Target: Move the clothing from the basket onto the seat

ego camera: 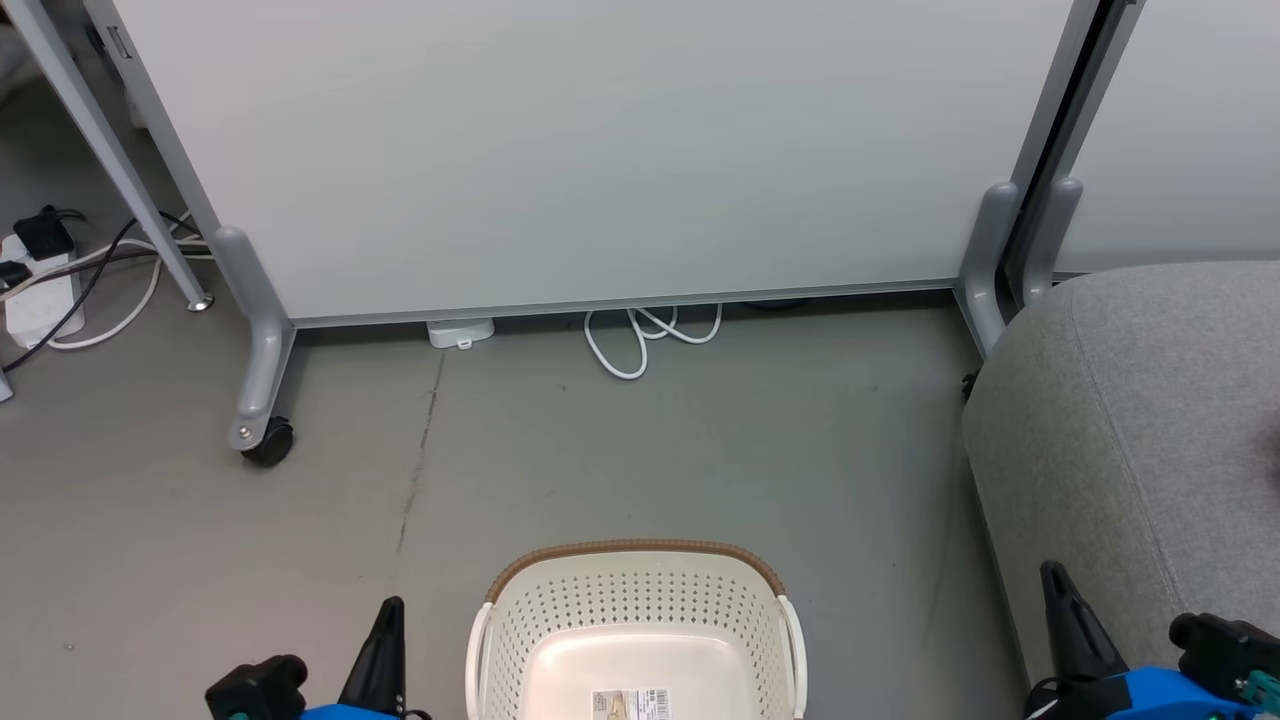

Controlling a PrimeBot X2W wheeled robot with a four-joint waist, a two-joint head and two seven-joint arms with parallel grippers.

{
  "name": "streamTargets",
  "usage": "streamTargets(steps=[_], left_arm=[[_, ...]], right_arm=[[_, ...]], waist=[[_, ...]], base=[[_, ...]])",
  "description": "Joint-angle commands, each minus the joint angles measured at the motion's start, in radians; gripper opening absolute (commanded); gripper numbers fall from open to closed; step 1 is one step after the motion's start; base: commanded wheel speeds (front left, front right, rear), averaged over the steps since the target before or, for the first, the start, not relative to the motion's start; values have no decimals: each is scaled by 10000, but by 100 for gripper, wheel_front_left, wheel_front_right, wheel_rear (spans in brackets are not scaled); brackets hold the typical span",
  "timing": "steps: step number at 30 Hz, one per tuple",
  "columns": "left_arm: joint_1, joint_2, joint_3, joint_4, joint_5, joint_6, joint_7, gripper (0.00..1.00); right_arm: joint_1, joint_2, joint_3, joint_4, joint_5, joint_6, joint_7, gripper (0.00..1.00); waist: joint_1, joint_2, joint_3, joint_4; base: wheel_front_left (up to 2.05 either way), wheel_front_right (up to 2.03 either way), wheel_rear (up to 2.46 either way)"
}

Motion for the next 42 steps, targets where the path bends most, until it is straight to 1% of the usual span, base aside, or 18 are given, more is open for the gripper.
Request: streamTargets(steps=[1, 3, 24, 42], left_arm=[[-332, 17, 181, -243, -455, -3, 104, 0], [-345, 11, 216, -271, -607, -3, 149, 0], [-607, -92, 907, -796, -3439, -6, 957, 0], [-787, -167, 1403, -1162, -5403, -9, 1532, 0]], right_arm=[[-269, -45, -11, -178, 541, 0, 91, 0], [-287, -47, -10, -183, 718, 1, 120, 0], [-630, -83, -13, -258, 3986, 1, 684, 0], [-848, -111, -18, -302, 6265, 2, 1078, 0]], waist=[[0, 0, 1, -15], [0, 0, 2, -24], [0, 0, 13, -201], [0, 0, 23, -353]], base=[[0, 0, 0], [0, 0, 0], [0, 0, 0], [0, 0, 0]])
